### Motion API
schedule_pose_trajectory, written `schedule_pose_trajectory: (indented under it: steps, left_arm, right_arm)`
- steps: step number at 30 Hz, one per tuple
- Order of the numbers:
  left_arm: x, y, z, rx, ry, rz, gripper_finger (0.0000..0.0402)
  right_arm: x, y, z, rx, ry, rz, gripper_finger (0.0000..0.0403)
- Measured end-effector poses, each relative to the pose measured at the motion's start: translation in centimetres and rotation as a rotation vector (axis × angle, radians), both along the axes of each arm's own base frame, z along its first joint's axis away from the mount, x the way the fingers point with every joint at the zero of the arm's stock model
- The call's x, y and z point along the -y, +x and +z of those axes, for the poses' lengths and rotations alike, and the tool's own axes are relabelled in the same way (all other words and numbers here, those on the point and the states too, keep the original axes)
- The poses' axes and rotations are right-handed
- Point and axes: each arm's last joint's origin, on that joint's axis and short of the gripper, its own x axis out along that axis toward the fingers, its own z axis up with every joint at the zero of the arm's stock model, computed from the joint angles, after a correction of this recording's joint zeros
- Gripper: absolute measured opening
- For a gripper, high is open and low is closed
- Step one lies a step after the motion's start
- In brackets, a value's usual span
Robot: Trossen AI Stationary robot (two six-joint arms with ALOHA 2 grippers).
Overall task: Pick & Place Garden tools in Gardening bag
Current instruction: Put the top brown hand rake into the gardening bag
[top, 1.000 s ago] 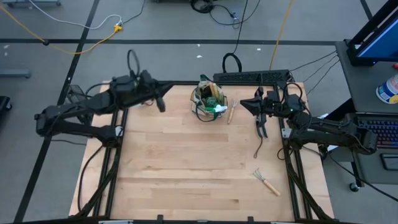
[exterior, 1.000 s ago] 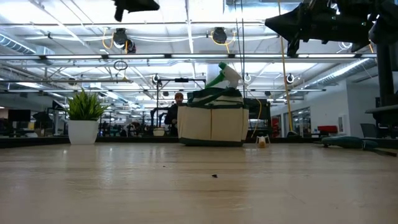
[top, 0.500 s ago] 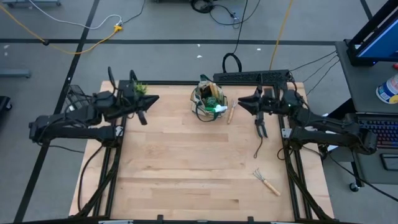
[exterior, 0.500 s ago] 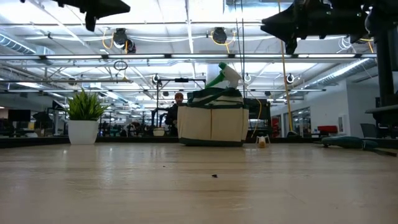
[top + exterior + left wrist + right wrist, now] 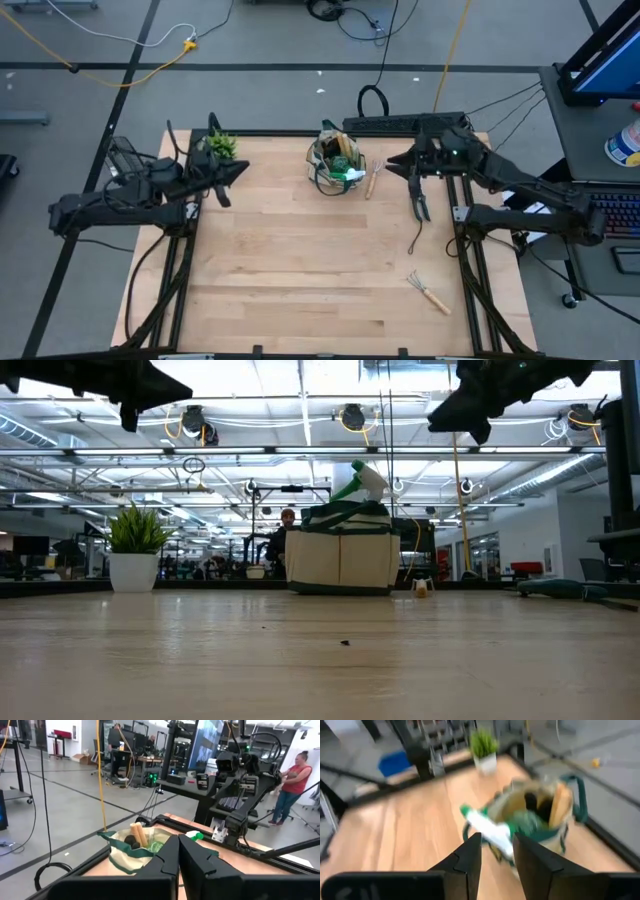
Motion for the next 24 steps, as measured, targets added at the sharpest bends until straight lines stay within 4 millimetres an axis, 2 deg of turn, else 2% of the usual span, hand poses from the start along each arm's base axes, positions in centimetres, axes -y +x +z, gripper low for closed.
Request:
schedule_pose_trajectory:
  steps: [6, 11, 19, 24]
  left_arm:
    - [0.1, -0.3, -1.8, 0.049, -0.014, -0.009, 0.0004]
    - [0.1, -0.4, -2.8, 0.073, -0.049, -0.013, 0.0014]
    - [0.1, -0.4, -2.9, 0.083, -0.071, -0.014, 0.0003]
    - [0.1, -0.4, -2.8, 0.092, -0.070, -0.011, 0.0022]
  right_arm:
    - [0.6, 1.1, -0.6, -0.222, 0.022, 0.040, 0.0107]
    - [1.3, 2.5, -2.6, -0.390, 0.002, 0.110, 0.0107]
    - [2.2, 4.2, -5.8, -0.628, -0.124, 0.215, 0.0107]
    - [2.4, 5.2, -7.2, -0.705, -0.174, 0.281, 0.0107]
